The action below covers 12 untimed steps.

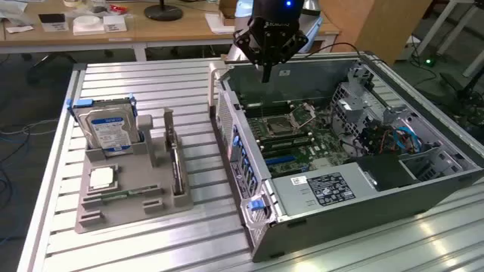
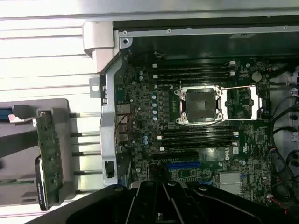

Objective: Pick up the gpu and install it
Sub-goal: 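Reach for the gpu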

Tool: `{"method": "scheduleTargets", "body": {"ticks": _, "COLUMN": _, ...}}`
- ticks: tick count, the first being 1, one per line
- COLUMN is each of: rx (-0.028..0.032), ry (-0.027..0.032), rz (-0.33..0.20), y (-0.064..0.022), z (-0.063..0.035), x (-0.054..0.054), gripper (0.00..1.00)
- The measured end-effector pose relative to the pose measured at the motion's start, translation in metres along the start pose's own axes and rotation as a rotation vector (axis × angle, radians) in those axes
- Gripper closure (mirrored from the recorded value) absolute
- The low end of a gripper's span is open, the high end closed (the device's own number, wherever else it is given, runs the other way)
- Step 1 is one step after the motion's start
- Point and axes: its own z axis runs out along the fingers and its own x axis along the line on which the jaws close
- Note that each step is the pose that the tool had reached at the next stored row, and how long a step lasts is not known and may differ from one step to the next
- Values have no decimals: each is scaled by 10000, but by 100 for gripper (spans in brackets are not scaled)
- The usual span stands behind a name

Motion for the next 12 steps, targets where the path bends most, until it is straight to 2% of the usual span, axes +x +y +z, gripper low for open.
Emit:
{"method": "scheduleTargets", "body": {"ticks": 5, "rx": 1, "ry": 1, "rz": 1, "y": -2, "z": -1, "x": 28, "gripper": 89}}
{"method": "scheduleTargets", "body": {"ticks": 12, "rx": 0, "ry": 0, "rz": 0, "y": -17, "z": -6, "x": 221, "gripper": 89}}
